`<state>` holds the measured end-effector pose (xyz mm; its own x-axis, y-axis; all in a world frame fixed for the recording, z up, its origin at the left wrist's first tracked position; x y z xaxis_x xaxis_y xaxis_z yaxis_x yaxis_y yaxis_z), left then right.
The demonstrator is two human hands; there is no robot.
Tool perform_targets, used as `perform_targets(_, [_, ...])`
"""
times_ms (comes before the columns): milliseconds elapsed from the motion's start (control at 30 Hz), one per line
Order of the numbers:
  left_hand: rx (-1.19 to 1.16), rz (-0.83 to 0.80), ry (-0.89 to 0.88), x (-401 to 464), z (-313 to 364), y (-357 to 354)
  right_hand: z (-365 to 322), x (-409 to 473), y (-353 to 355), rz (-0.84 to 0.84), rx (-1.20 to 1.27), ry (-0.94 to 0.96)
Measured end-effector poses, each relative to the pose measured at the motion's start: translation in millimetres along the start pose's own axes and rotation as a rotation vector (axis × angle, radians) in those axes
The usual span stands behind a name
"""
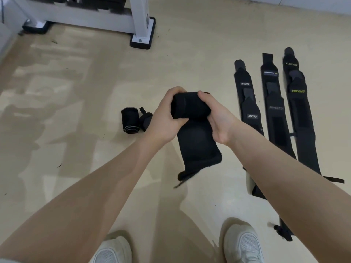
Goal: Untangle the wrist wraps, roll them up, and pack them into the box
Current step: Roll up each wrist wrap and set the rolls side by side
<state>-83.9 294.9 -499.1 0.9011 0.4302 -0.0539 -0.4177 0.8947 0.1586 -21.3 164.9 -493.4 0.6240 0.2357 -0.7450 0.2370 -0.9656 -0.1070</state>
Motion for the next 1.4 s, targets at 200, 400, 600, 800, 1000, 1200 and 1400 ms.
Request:
perform_targets(200, [-0.232, -0.169, 0.573, -1, -6, 8, 0, 6, 4, 0.047, 0.045, 0.067])
perform_targets(400, [-0.279, -0.229, 0.861, -2, -9, 9, 9, 10, 13, -0.111, -0.019, 0.217])
perform_targets(600, [-0.318, -0.108, 0.825, 1, -5, 12, 7, 3, 11, -0.236, -0.011, 0.313])
perform_targets(800, [-0.280, 0.053, 0.601, 7, -7, 17, 11, -1, 4, -0.103, -0.215, 0.041])
perform_targets(1000, [-0.217, 0.155, 0.431, 1, -5, 15, 24, -2, -2, -0.013, -0.171, -0.083])
perform_targets(1200, [0.131, 0.124, -0.018, -3, 3, 9, 25, -6, -6, 0.028, -0.149, -0.033])
perform_targets(1400, [0.285, -0.001, -0.256, 2, 7, 14, 24, -23, 0, -0.234, 0.275, -0.126])
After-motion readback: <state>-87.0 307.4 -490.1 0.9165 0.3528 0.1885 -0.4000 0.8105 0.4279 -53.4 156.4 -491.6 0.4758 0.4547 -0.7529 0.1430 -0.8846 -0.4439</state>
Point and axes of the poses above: each hand's wrist, its own x-axis towards the middle knuckle, its own y-axis out of the back of the hand, z = x × y, the point moved 1 cm from there along x, towards the middle knuckle, and after that the axes turned 15 degrees about z, right-handed, at the moved point
